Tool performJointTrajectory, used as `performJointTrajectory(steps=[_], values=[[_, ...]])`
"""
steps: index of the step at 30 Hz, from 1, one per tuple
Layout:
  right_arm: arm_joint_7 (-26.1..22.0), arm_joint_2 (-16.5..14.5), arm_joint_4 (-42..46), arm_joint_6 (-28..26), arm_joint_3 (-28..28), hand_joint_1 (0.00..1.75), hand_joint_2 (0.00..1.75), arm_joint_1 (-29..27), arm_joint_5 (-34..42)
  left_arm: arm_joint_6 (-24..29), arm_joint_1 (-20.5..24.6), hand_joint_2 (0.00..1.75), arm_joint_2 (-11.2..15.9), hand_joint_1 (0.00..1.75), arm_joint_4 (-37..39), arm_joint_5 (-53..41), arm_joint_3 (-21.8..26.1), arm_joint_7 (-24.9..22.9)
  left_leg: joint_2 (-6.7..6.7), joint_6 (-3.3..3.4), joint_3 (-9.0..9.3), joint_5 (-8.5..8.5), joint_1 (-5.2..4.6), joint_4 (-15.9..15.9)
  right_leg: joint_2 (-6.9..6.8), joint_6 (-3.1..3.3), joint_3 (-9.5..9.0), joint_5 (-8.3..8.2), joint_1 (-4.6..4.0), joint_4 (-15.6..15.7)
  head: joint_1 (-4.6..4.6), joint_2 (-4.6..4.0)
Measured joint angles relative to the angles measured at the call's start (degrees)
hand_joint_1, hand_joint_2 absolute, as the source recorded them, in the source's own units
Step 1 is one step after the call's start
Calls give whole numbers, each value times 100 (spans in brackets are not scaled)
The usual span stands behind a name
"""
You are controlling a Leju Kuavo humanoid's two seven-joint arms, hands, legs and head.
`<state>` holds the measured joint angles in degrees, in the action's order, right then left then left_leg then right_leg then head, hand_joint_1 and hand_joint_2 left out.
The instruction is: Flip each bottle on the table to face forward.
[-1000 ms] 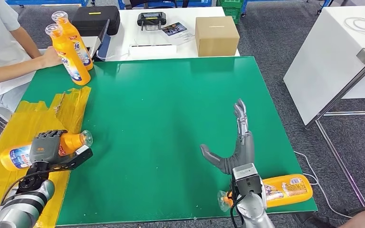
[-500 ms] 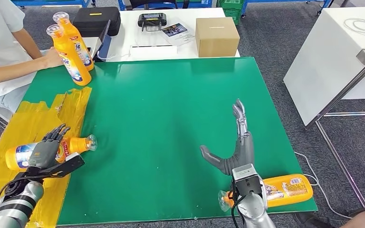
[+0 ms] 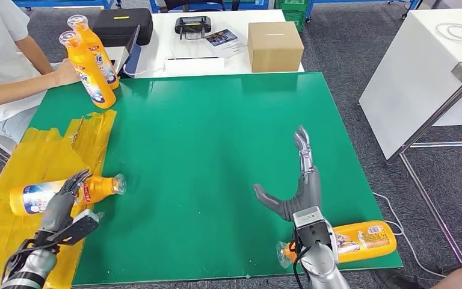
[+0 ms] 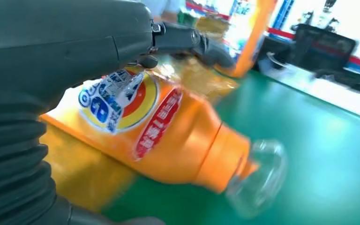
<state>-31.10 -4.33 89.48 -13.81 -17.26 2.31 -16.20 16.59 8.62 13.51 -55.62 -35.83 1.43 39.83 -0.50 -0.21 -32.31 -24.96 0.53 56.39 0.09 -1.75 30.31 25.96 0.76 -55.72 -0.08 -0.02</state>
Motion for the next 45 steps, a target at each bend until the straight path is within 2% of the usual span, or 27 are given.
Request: performJointTrajectory(steps=[7,11,16,21,24,29,34,37,41,45], values=[[69,19,-4,-188,-32,0,175,-1,-704,120,-691,175,-315,0,-2105,2090,-187,39,-4,1,-28,0,0,3,-1,0,25,-1,0,1,-1,0],[204,52,-4,-321,-139,0,175,0,-1233,70,-832,175,-555,0,-3038,2401,-227,43,-4,1,-31,0,0,3,-1,0,28,-1,0,1,-2,0],[363,190,-4,-264,-288,0,175,-6,-1715,-144,-932,175,-769,0,-3669,2631,-216,43,-4,1,-31,0,3,3,-1,0,29,-1,-1,1,-2,0],[454,601,61,50,-489,0,175,-168,-2351,-628,-1030,175,-1048,0,-4000,2794,-147,43,-7,2,-33,-1,-1,3,-2,-1,28,0,1,2,-1,0],[457,898,194,206,-560,0,175,-340,-2467,-816,-1102,175,-1235,0,-4077,2794,-73,42,-6,3,-38,-1,-4,3,-1,-1,32,0,3,3,-1,0],[443,1198,354,248,-613,0,175,-495,-2482,-857,-1147,175,-1422,0,-4139,2759,-36,40,-5,3,-38,-2,-4,3,-1,-1,33,-1,3,4,-2,0],[442,1329,420,263,-635,0,175,-551,-2481,-858,-1155,175,-1505,0,-4159,2754,-26,39,-5,3,-37,-1,1,3,-1,-1,33,-1,1,3,-3,0],[376,1428,508,457,-638,0,175,-610,-2448,-978,-1147,175,-1586,0,-4127,2708,23,38,-7,2,-36,-1,0,4,-1,-1,36,-1,2,4,-3,0],[134,1797,891,773,-621,0,175,-968,-2289,-1212,-1138,175,-1771,0,-3987,2538,86,36,-12,4,-43,-3,-4,5,-5,-1,39,0,5,5,-3,0],[6,2187,1341,804,-439,0,175,-1444,-2111,-1188,-1145,175,-1903,0,-3913,2366,28,36,-10,11,-49,-8,-15,5,-3,-2,46,-1,13,8,-2,0]])
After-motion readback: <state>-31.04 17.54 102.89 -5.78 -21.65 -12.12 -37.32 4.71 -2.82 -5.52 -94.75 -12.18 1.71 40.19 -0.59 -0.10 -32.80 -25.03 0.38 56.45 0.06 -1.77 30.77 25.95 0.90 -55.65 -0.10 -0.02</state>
